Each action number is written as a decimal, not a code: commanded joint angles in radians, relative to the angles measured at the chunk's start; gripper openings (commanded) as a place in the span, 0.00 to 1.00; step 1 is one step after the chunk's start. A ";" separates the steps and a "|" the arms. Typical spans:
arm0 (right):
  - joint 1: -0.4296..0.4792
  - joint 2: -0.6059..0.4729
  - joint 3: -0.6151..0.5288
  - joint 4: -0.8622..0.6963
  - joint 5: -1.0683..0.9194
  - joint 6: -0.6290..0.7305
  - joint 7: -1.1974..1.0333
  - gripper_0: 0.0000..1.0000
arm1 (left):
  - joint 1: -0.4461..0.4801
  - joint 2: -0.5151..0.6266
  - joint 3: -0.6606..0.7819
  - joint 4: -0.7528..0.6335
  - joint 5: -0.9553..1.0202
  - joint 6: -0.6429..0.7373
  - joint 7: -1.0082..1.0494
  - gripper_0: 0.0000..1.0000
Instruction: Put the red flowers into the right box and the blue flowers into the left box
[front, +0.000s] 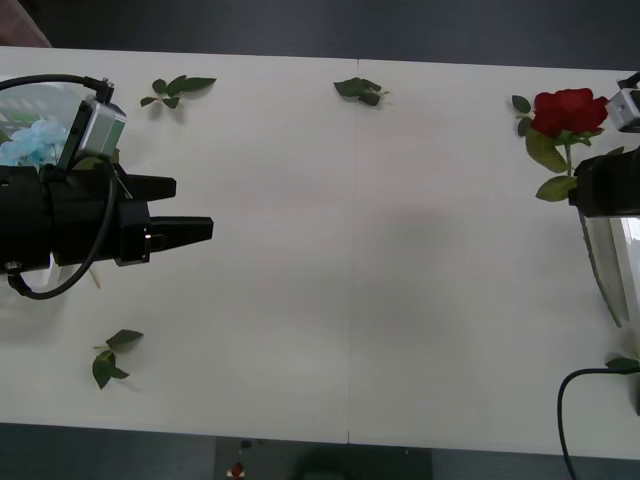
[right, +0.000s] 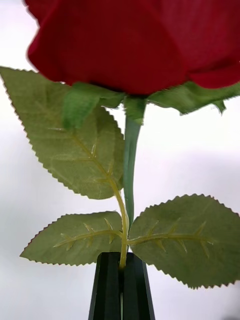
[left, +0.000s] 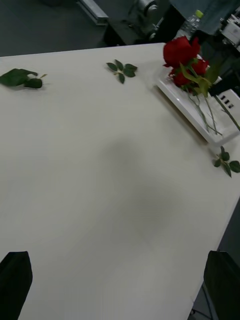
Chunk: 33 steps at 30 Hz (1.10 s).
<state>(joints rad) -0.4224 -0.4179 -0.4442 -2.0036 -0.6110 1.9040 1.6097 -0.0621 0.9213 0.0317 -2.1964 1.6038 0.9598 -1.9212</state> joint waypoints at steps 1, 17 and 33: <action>0.020 -0.104 -0.008 -0.049 -0.007 -0.003 -0.143 0.00 | -0.061 -0.033 0.007 -0.019 0.030 0.063 -0.087 1.00; 0.097 -0.248 -0.143 0.034 0.011 -0.091 -0.257 0.00 | -0.113 0.048 -0.042 -0.016 0.068 0.076 -0.242 1.00; 0.097 -0.423 -0.126 0.421 0.017 -0.376 -0.077 0.00 | -0.110 0.053 -0.047 -0.016 0.070 0.076 -0.245 1.00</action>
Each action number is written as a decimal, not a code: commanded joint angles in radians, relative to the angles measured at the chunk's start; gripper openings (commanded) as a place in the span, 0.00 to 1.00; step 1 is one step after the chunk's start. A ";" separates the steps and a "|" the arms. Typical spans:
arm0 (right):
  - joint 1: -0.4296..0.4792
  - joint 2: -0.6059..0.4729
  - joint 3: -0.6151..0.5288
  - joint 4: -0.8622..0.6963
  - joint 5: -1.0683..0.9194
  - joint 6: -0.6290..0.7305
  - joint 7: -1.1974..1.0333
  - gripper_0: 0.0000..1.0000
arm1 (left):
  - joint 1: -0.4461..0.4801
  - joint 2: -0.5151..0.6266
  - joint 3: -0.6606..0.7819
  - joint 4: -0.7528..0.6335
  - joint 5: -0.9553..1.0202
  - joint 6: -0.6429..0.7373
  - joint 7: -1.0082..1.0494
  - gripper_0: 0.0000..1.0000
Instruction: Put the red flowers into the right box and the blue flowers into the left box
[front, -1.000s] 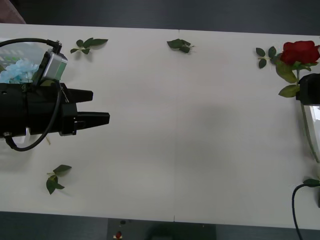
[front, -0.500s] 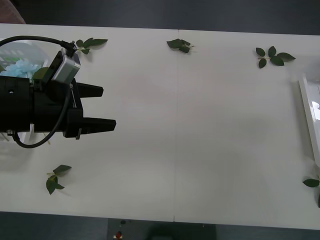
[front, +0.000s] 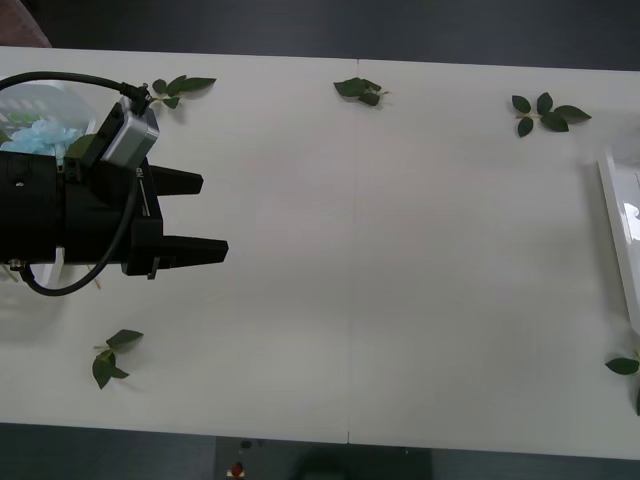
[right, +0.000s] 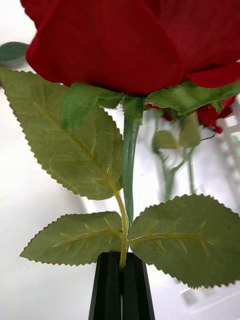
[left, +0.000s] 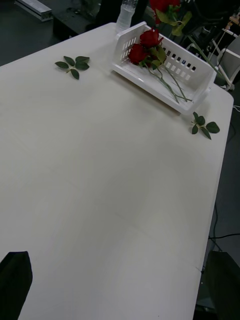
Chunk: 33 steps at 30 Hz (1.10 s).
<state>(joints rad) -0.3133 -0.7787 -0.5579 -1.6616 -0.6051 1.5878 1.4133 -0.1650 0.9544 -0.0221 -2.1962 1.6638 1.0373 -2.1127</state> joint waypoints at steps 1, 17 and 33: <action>-0.013 -0.071 -0.013 0.114 0.010 -0.089 0.147 0.00 | -0.007 0.020 0.007 -0.016 0.010 -0.002 -0.053 1.00; -0.015 -0.123 0.127 0.454 0.010 -0.474 0.263 0.00 | -0.007 0.020 0.007 -0.016 0.010 -0.002 -0.053 1.00; -0.015 -0.126 0.150 0.411 -0.027 -0.463 0.323 1.00 | -0.007 0.020 0.007 -0.016 0.010 -0.002 -0.053 1.00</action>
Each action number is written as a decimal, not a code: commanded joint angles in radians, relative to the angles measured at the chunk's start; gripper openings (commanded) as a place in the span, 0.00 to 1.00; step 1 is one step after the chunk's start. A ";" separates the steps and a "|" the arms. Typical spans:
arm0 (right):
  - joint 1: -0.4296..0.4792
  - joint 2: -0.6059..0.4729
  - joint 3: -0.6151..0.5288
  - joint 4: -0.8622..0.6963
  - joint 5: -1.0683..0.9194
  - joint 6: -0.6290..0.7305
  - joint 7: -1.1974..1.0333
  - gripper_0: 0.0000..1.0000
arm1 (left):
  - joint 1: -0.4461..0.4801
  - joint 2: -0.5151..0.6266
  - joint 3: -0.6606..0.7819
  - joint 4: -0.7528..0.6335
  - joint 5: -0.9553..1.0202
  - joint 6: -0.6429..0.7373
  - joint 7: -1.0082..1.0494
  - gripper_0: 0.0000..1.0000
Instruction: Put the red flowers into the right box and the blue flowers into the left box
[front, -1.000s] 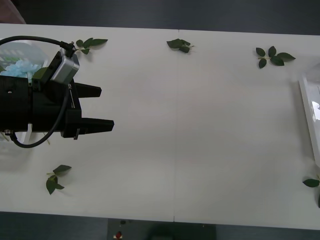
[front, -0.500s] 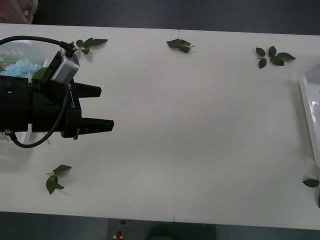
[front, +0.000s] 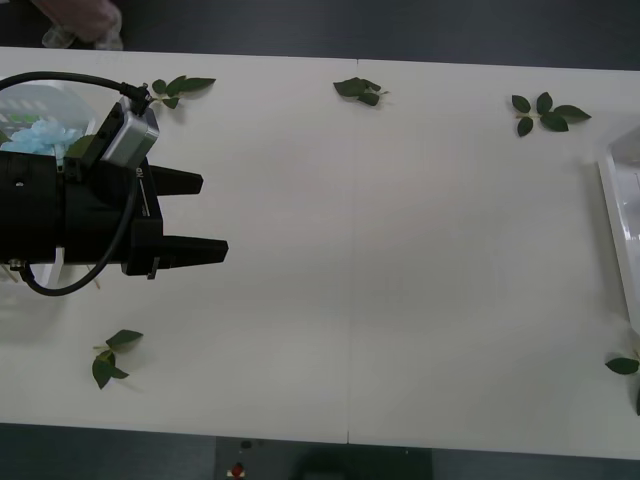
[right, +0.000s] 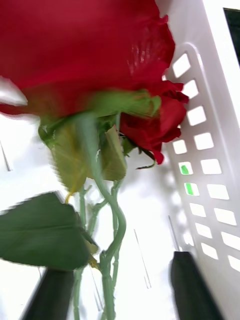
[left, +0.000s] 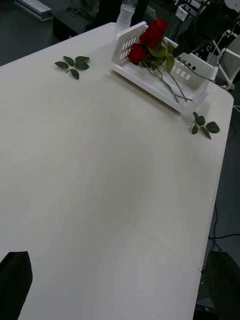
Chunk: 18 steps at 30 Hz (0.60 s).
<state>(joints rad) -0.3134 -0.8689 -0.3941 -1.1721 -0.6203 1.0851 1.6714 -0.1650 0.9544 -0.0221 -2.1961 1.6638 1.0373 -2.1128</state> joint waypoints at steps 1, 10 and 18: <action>-0.015 -0.036 -0.015 -0.100 -0.019 0.061 0.071 1.00 | -0.007 0.020 0.007 -0.016 0.010 -0.002 -0.053 1.00; -0.013 -0.036 -0.019 -0.370 -0.125 0.311 0.149 1.00 | -0.007 0.020 0.007 -0.016 0.010 -0.002 -0.053 1.00; -0.013 -0.033 -0.046 -0.523 -0.294 0.472 0.367 1.00 | -0.007 0.020 0.007 -0.016 0.010 -0.002 -0.053 1.00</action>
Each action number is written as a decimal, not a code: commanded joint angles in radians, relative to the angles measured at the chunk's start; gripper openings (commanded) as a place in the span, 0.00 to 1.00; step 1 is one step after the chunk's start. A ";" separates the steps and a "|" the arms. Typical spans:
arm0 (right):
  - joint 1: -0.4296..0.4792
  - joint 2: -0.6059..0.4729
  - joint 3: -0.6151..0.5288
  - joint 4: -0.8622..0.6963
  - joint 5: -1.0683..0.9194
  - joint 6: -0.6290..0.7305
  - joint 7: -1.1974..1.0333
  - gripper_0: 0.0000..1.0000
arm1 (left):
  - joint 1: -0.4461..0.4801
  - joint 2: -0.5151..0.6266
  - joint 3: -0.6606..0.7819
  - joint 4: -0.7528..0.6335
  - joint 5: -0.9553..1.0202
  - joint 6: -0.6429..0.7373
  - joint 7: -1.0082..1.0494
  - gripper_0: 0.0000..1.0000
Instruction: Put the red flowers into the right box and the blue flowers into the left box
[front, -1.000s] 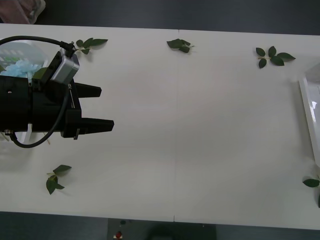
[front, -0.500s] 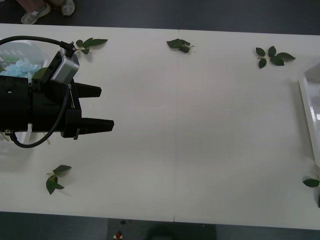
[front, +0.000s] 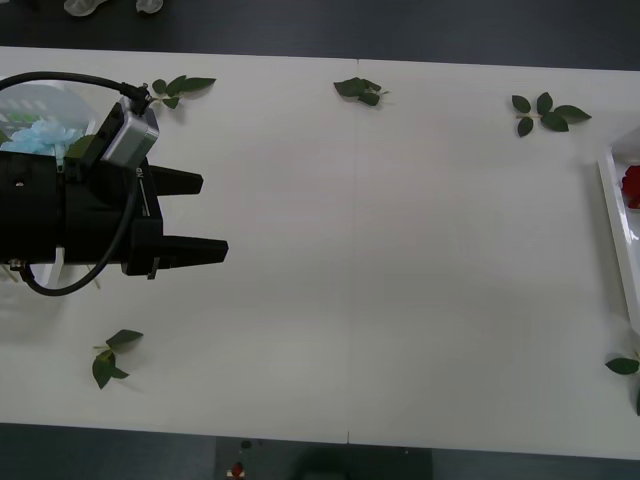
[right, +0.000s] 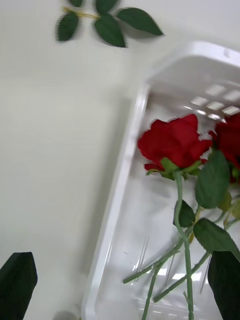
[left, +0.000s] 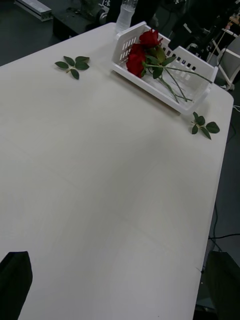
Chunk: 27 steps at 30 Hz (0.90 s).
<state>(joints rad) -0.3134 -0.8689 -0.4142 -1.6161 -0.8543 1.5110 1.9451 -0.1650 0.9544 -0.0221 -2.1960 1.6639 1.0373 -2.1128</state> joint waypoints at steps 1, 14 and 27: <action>-0.013 -0.033 -0.028 -0.088 -0.072 0.055 0.112 1.00 | -0.007 0.020 0.007 -0.016 0.010 -0.002 -0.053 1.00; -0.019 -0.033 -0.029 -0.133 -0.477 0.106 0.508 1.00 | -0.007 0.020 0.007 -0.016 0.010 -0.002 -0.053 1.00; -0.049 -0.032 0.041 -0.133 -0.692 0.107 0.760 1.00 | -0.007 0.020 0.007 -0.016 0.010 -0.002 -0.053 1.00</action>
<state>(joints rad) -0.3402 -0.8689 -0.3704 -1.7219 -1.5100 1.6176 2.7065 -0.1650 0.9544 -0.0221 -2.1960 1.6639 1.0373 -2.1128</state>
